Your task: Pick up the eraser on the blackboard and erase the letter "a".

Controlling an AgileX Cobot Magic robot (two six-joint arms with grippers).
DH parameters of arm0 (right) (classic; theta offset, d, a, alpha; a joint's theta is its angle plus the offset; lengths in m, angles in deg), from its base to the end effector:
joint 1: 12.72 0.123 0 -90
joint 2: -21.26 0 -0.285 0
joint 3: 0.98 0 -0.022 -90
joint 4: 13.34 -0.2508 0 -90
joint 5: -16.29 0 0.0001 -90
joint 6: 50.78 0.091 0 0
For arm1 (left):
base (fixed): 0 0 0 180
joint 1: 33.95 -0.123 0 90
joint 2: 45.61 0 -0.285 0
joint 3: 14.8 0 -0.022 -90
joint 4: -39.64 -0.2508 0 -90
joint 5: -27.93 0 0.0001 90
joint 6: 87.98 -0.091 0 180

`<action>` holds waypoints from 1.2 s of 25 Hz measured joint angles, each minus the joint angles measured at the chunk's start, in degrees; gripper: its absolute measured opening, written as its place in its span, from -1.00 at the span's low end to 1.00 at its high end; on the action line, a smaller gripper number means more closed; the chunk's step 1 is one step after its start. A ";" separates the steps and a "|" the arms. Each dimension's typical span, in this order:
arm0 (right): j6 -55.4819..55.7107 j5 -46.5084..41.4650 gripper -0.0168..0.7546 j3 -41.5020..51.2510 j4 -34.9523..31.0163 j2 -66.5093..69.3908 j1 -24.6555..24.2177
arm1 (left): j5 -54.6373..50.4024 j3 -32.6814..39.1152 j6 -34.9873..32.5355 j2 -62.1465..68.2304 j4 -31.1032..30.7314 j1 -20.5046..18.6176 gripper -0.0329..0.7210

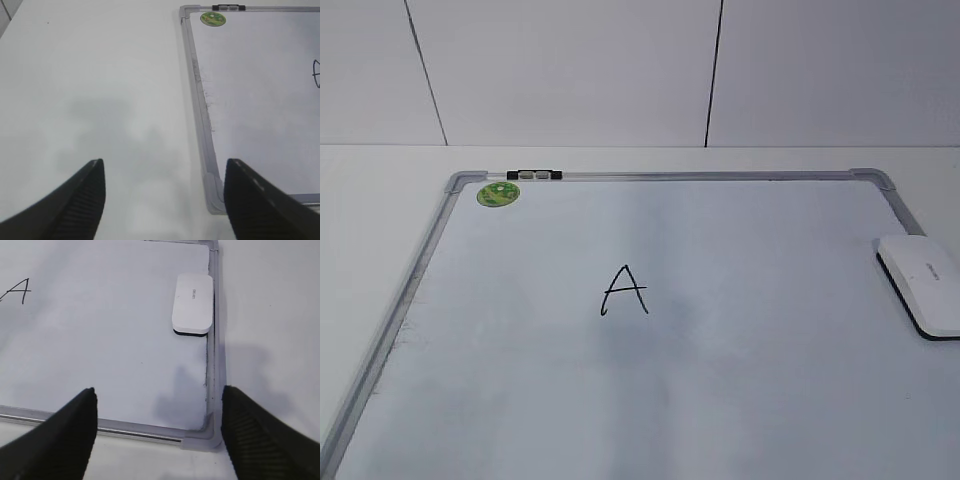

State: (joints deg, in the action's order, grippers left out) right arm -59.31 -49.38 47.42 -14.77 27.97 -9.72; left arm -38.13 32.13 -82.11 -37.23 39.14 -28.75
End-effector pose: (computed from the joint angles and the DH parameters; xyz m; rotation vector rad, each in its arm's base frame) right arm -0.0119 0.0015 0.2712 -0.2145 2.0969 -0.0277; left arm -0.0105 0.0017 0.2779 -0.0134 2.1200 -0.1043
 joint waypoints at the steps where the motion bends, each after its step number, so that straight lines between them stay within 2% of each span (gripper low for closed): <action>1: -0.08 0.00 0.58 0.00 0.10 0.00 0.00 | 0.00 0.00 0.00 0.00 0.11 0.00 0.55; 30: 0.02 0.00 0.58 0.00 0.12 0.00 0.00 | 0.00 0.00 0.00 0.00 0.50 -1.30 0.51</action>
State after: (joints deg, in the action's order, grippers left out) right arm -59.29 -49.38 47.42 -14.64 27.97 -9.72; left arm -38.13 32.13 -82.11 -37.23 39.64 -30.05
